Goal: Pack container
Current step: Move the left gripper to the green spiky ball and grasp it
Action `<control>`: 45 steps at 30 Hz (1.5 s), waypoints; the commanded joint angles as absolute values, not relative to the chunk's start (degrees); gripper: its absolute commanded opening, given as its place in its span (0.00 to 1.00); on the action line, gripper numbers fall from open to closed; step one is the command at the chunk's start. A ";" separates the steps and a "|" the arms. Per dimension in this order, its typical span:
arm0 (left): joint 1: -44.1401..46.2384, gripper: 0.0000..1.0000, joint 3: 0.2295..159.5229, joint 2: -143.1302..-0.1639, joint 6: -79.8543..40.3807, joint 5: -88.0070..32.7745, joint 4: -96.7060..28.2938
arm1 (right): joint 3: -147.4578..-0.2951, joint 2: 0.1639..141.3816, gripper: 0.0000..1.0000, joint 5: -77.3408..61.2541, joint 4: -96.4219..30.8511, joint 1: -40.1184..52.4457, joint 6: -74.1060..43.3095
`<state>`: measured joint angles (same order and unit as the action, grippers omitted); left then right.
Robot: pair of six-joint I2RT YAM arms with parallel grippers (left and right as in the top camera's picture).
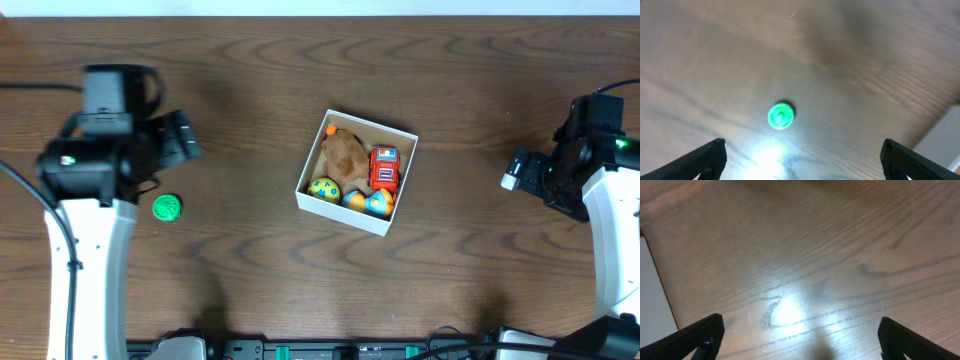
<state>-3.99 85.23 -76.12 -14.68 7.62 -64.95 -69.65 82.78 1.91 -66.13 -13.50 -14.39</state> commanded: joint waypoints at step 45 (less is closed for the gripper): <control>-17.34 0.68 62.04 -107.04 -14.72 -1.13 -41.50 | -69.54 82.76 0.99 1.91 -68.60 -13.82 -12.78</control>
<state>-17.04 62.13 -105.75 -14.94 -1.54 -41.45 -69.60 82.78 1.91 -68.40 -13.50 -13.54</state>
